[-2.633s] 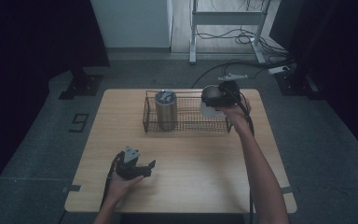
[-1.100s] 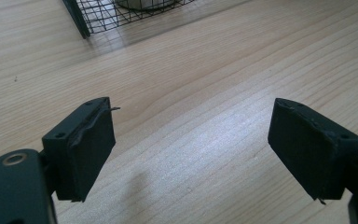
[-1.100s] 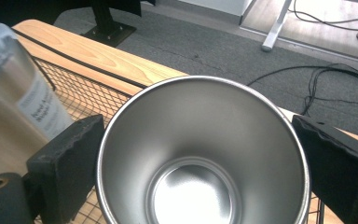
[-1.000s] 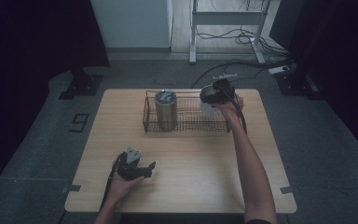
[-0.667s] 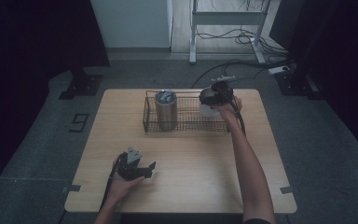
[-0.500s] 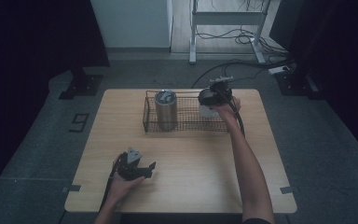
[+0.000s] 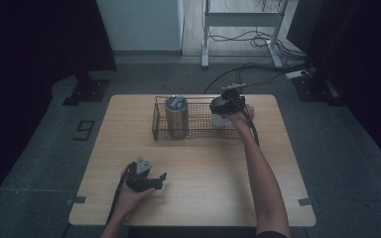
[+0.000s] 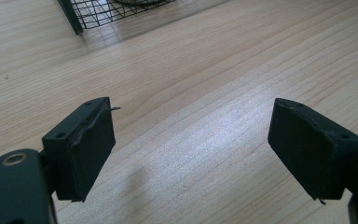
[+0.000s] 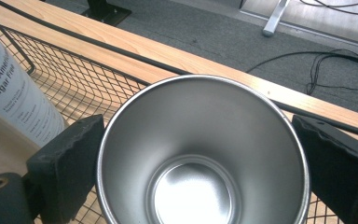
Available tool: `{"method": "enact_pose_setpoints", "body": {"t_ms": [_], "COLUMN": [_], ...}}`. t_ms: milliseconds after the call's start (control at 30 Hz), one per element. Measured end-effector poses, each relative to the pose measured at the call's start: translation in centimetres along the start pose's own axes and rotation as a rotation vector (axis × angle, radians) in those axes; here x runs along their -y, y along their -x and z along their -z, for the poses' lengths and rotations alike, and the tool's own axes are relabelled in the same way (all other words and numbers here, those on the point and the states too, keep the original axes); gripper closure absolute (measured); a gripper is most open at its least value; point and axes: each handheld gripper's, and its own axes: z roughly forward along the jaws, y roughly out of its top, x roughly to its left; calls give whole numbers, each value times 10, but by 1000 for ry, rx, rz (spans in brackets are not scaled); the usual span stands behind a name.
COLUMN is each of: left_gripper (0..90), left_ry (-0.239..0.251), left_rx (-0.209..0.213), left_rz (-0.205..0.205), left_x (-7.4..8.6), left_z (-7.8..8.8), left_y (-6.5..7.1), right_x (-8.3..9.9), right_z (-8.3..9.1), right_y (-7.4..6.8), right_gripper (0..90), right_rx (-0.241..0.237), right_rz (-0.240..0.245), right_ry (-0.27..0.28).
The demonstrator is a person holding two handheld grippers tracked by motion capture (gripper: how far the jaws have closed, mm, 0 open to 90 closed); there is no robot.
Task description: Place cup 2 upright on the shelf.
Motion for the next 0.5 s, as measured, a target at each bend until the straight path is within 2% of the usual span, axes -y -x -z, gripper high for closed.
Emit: {"method": "enact_pose_setpoints", "body": {"t_ms": [500], "left_gripper": [148], "left_ry": [-11], "left_rx": [4], "left_rz": [-9], "left_x": [1], "left_z": [-2], "left_y": [2], "right_x": [7], "right_z": [-8], "right_y": [1], "right_gripper": [59], "right_rx": [6], "right_rz": [1], "right_ry": [-27]}}
